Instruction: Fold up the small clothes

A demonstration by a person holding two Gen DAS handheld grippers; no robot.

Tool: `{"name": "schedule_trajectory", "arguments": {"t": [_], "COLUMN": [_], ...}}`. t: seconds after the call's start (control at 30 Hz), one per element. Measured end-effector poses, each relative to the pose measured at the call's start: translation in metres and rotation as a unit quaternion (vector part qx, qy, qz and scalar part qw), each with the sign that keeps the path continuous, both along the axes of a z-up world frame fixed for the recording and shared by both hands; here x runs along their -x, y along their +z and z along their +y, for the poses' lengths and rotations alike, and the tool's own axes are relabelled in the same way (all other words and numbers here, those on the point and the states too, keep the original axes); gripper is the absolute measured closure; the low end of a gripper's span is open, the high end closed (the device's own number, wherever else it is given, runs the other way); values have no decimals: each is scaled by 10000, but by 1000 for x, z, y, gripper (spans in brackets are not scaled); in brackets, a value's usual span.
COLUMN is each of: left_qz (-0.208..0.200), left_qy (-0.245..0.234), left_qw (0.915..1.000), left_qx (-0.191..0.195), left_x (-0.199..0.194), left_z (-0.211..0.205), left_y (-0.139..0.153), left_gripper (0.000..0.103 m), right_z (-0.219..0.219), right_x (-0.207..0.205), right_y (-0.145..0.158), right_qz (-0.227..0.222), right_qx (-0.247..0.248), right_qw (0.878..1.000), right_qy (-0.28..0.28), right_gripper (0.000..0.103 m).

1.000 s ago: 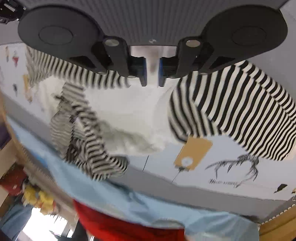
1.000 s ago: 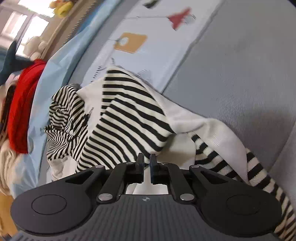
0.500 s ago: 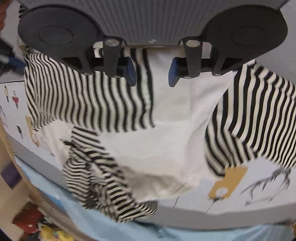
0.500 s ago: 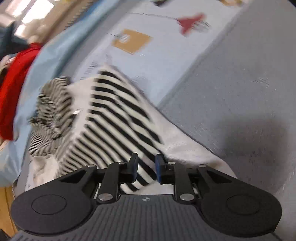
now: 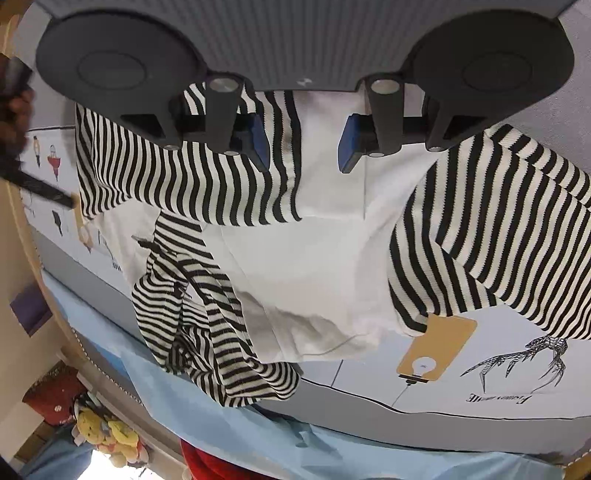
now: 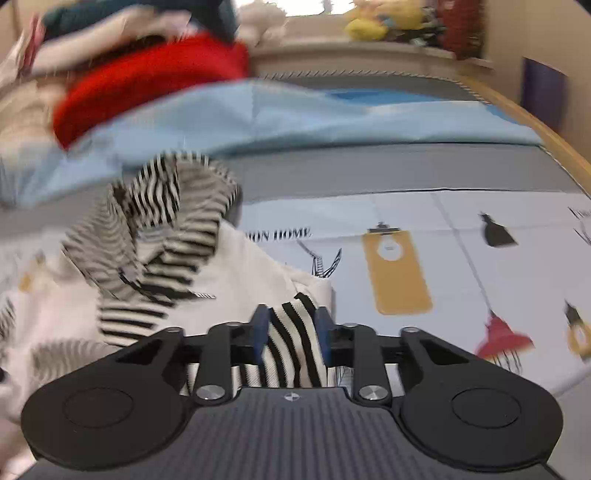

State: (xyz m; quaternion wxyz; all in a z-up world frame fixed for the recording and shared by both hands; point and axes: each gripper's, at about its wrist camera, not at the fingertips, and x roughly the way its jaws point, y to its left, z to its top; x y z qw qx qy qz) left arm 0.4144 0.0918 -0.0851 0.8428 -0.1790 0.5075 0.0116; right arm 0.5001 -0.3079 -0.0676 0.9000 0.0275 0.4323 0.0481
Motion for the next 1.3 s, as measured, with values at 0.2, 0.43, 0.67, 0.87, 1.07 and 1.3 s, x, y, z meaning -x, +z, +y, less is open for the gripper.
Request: {"name": "schedule_trajectory", "arguments": {"t": [0.2, 0.43, 0.67, 0.87, 1.07, 1.3], "left_qz": [-18, -45, -13, 179, 561, 485], "left_qy": [18, -63, -276, -406, -443, -173], "left_qw": [9999, 9999, 9996, 9989, 9974, 9985], "left_qx": [100, 115, 113, 164, -20, -170], "left_x": [0, 0, 2, 3, 7, 15], "left_z": [5, 3, 2, 2, 4, 21], "left_y": [3, 5, 3, -6, -27, -24], "left_gripper": [58, 58, 58, 58, 58, 58], "right_z": [17, 15, -29, -25, 9, 8], "right_x": [-33, -44, -31, 25, 97, 124], "right_y": [-53, -61, -62, -22, -46, -30], "right_qz": [547, 327, 204, -37, 1024, 1103], "right_qx": [697, 497, -496, -745, 0, 561], "right_qw": [9956, 9980, 9837, 9869, 9947, 9907], "right_qy": [302, -212, -1719, -1431, -108, -560], "right_gripper": [65, 94, 91, 87, 79, 79]}}
